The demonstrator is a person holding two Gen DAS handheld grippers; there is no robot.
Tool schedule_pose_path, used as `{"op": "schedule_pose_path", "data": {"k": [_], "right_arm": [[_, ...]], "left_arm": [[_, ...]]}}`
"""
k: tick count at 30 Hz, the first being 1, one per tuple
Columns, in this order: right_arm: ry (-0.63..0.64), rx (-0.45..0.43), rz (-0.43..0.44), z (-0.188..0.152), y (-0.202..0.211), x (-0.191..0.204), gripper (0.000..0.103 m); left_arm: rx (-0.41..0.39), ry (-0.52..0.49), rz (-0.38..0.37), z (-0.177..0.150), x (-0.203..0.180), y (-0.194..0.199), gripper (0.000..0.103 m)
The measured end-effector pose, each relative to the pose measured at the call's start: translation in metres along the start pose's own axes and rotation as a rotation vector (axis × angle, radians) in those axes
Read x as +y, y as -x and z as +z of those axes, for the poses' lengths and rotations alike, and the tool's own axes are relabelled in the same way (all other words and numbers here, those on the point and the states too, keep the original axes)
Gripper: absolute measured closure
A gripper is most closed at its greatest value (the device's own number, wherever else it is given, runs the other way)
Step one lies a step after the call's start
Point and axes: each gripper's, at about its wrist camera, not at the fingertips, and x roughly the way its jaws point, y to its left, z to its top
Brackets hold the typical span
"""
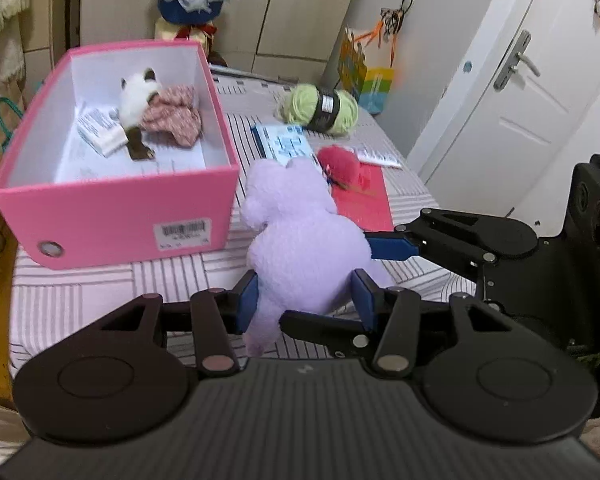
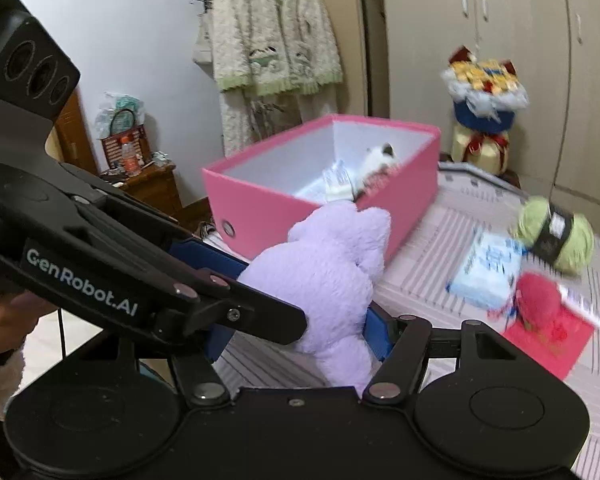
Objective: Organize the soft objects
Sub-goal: 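Carry the lilac plush toy with the left tool into the pink box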
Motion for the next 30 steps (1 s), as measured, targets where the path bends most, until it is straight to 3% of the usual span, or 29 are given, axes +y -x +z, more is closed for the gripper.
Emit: {"op": "schedule_pose_path", "data": {"k": [8, 17, 24, 30], "right_arm": [[0.059, -0.050, 0.015, 0.042, -0.006, 0.010, 0.032], [0.059, -0.043, 0.027, 0.095, -0.053, -0.003, 0.032], [0.051, 0.063, 0.035, 0.127, -0.109, -0.028, 0.032], [0.121, 0.179, 0.021, 0.136, -0.150, -0.038, 0.032]], "left_arm": [[-0.079, 0.011, 0.027, 0.028, 0.018, 0.028, 0.054], [-0.123, 0.105, 0.041, 0.075, 0.068, 0.017, 0.053], [-0.064, 0.223, 0.000, 0.110, 0.122, -0.025, 0.053], [0.002, 0.328, -0.056, 0.117, 0.161, -0.061, 0.053]]}}
